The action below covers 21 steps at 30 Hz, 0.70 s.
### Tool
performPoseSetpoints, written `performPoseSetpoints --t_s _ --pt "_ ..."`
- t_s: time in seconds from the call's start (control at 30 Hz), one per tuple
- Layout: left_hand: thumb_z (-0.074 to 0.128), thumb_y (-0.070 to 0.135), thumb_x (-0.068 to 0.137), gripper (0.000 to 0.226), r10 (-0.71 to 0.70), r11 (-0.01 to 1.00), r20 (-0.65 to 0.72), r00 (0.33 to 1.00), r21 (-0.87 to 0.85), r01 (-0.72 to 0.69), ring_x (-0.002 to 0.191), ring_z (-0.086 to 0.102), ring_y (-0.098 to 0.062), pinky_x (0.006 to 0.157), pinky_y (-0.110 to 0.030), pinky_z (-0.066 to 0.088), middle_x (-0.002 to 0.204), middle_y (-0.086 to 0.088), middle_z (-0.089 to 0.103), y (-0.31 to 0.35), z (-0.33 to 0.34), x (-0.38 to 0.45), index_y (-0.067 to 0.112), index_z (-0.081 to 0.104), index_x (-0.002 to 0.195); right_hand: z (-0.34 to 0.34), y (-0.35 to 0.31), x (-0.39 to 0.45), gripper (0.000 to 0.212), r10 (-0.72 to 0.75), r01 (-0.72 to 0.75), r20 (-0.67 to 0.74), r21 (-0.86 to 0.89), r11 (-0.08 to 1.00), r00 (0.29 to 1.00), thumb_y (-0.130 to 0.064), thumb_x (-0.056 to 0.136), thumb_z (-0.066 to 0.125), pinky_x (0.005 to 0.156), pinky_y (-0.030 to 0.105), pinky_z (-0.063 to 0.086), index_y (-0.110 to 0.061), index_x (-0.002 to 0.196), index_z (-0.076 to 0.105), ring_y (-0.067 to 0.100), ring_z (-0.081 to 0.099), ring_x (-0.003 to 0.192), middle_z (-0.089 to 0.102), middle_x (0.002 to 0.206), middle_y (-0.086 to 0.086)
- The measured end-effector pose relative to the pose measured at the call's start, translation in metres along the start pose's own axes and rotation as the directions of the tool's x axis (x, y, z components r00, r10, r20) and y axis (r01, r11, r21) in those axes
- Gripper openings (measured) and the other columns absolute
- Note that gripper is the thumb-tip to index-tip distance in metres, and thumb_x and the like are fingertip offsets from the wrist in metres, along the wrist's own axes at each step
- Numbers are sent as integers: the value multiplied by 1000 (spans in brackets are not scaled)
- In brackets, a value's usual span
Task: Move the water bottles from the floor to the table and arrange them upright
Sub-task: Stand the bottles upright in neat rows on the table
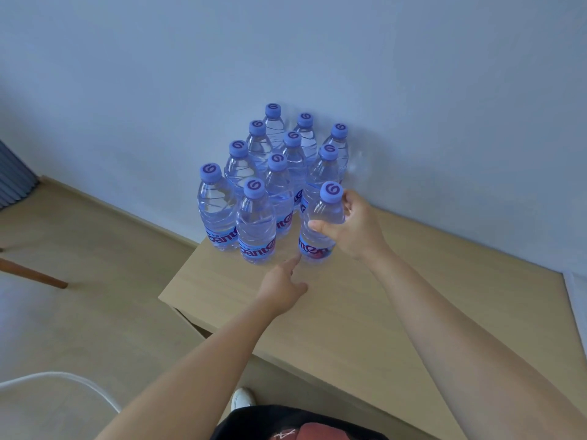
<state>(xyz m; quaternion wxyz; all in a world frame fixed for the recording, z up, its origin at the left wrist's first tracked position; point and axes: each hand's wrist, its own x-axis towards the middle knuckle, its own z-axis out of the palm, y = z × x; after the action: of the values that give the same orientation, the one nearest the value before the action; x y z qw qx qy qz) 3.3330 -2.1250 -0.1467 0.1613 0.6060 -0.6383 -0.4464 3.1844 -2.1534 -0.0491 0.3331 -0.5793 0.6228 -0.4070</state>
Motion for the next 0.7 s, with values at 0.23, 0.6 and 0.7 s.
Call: performPoseSetpoints --t_s 0.23,0.6,0.7 --pt "61 17 83 70 -35 999 41 999 -23 36 119 50 -20 82 -20 40 143 -3 42 4 -10 15 18 28 145 16 4 26 49 21 -21 3 -36 999 1000 -26 62 83 90 39 49 -23 101 54 18 61 98 65 104 -3" --pt "58 20 84 65 -31 996 94 995 80 24 125 44 -22 88 -21 36 141 -5 45 6 -18 25 20 30 144 22 9 43 52 48 -49 73 18 999 996 -28 58 81 96 45 47 -27 103 54 20 61 105 65 110 -1" --pt "57 21 85 65 -26 995 109 994 99 15 129 40 -22 89 -19 31 145 -4 39 9 -17 27 17 29 144 23 8 44 55 55 -58 80 39 998 995 -32 54 79 97 44 46 -30 104 55 19 60 107 63 114 0"
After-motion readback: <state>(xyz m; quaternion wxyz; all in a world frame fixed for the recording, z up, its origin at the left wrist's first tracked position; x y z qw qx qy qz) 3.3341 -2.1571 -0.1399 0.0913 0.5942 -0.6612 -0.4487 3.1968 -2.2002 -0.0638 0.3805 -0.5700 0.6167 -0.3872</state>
